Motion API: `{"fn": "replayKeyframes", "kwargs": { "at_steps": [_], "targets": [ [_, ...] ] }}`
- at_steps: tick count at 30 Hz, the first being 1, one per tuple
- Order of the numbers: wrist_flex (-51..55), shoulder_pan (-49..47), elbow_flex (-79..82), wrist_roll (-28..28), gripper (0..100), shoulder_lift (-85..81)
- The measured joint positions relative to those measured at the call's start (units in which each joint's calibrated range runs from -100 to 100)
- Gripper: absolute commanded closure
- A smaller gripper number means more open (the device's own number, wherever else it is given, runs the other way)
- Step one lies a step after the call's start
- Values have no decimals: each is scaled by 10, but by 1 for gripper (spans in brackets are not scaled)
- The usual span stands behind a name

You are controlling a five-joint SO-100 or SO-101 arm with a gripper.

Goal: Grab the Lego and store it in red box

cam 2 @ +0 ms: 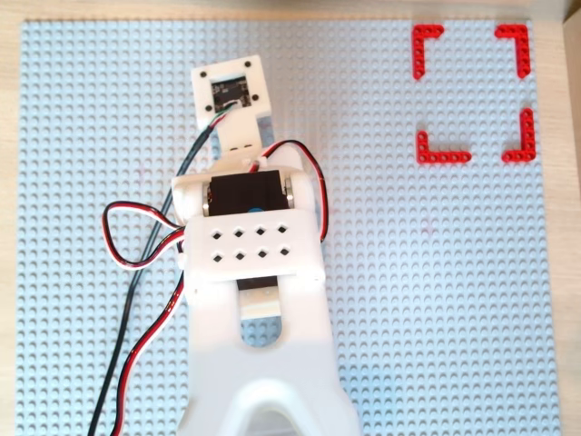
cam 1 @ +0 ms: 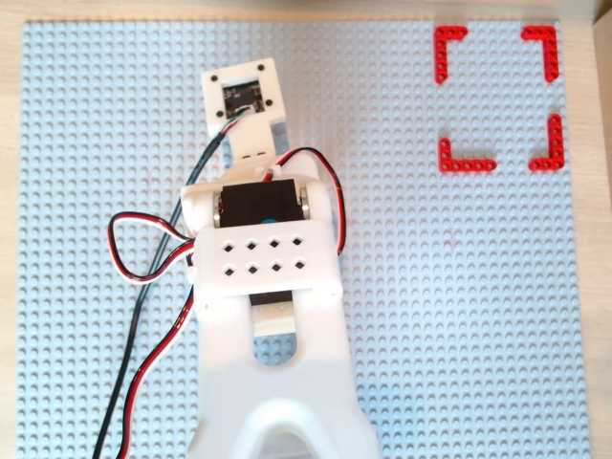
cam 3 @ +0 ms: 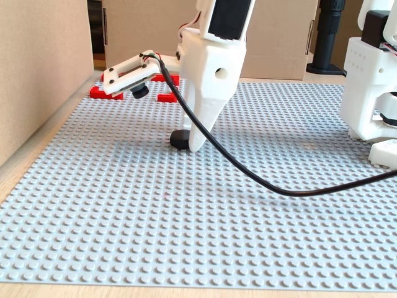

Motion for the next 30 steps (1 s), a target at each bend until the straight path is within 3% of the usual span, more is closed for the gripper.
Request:
{"fn": "replayKeyframes", "kwargs": {
  "at_steps": [14,20,30],
  "targets": [
    [-16,-3,-1,0,83,2],
    [-17,-1,-1,1,94,2],
    [-6,-1,-9,1,98,-3]
  ]
}}
